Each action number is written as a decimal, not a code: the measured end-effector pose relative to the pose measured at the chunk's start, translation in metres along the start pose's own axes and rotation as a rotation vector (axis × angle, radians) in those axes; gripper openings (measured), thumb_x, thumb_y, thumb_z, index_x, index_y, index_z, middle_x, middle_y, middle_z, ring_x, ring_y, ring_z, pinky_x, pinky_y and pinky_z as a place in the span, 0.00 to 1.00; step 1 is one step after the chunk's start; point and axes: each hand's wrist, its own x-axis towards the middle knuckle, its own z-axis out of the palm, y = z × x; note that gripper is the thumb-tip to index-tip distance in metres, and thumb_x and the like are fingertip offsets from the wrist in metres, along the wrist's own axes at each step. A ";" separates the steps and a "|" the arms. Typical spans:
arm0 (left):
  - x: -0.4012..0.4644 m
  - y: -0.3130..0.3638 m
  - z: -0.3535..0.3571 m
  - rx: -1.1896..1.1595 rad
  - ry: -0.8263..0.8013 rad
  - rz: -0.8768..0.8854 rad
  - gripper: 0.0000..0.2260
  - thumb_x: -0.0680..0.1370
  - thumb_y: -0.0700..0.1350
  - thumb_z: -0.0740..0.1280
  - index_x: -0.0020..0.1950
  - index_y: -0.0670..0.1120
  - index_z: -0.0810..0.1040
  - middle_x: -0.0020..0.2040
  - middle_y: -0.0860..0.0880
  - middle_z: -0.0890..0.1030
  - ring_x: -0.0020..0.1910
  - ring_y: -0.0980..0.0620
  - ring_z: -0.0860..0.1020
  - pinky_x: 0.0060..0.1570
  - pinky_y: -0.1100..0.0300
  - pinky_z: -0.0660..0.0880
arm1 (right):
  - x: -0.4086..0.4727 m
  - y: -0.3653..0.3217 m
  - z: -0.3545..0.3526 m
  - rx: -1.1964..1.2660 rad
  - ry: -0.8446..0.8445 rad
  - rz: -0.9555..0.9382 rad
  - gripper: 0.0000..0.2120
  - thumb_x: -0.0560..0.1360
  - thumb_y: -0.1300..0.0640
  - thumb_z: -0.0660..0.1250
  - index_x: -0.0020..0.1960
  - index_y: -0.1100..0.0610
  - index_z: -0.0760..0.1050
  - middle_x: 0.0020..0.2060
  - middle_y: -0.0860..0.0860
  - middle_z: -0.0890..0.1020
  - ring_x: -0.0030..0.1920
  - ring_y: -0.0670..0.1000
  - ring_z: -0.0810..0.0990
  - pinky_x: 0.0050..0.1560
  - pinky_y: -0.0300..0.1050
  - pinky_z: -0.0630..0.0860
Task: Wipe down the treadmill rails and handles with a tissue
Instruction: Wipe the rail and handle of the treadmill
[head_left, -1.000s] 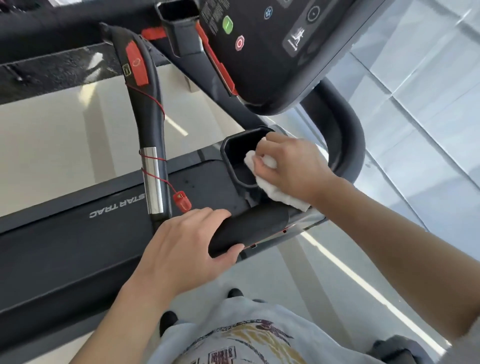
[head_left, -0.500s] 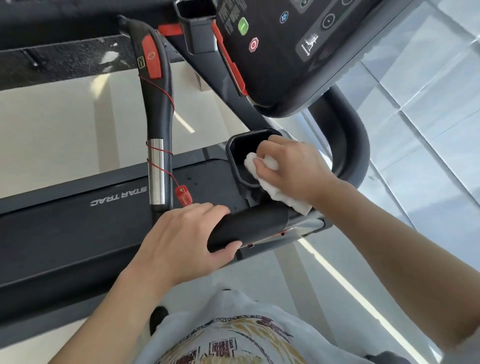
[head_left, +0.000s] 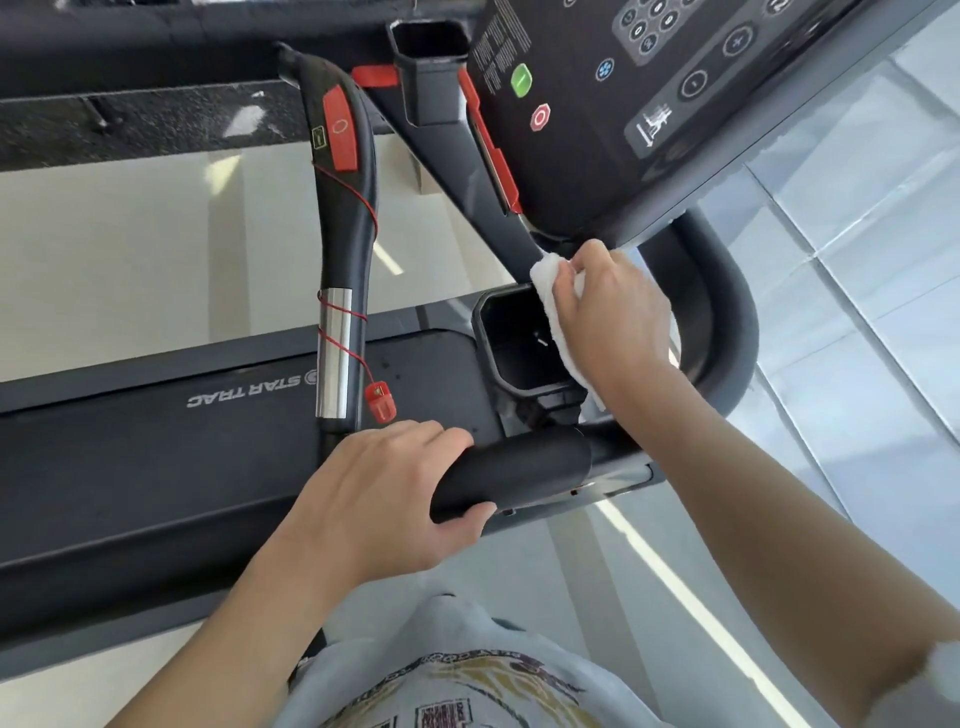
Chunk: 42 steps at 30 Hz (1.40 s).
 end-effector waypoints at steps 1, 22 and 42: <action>0.000 0.000 0.000 0.001 -0.006 0.002 0.20 0.76 0.66 0.62 0.55 0.53 0.79 0.40 0.57 0.77 0.40 0.53 0.77 0.36 0.58 0.76 | 0.001 -0.004 0.001 -0.005 0.000 -0.006 0.17 0.87 0.48 0.54 0.49 0.58 0.72 0.44 0.55 0.80 0.42 0.62 0.78 0.43 0.56 0.75; -0.004 -0.001 0.003 0.004 0.033 -0.007 0.20 0.76 0.67 0.62 0.54 0.54 0.80 0.39 0.56 0.78 0.38 0.52 0.77 0.33 0.55 0.76 | -0.025 0.036 -0.029 0.066 -0.206 -0.239 0.12 0.80 0.43 0.67 0.46 0.51 0.79 0.41 0.47 0.81 0.42 0.56 0.78 0.42 0.49 0.74; -0.007 0.000 0.002 0.022 0.048 -0.013 0.21 0.76 0.68 0.61 0.57 0.56 0.81 0.42 0.57 0.81 0.42 0.52 0.80 0.40 0.55 0.77 | -0.086 0.009 -0.044 0.105 -0.140 -0.055 0.11 0.81 0.44 0.65 0.44 0.49 0.76 0.35 0.47 0.77 0.39 0.54 0.73 0.38 0.47 0.68</action>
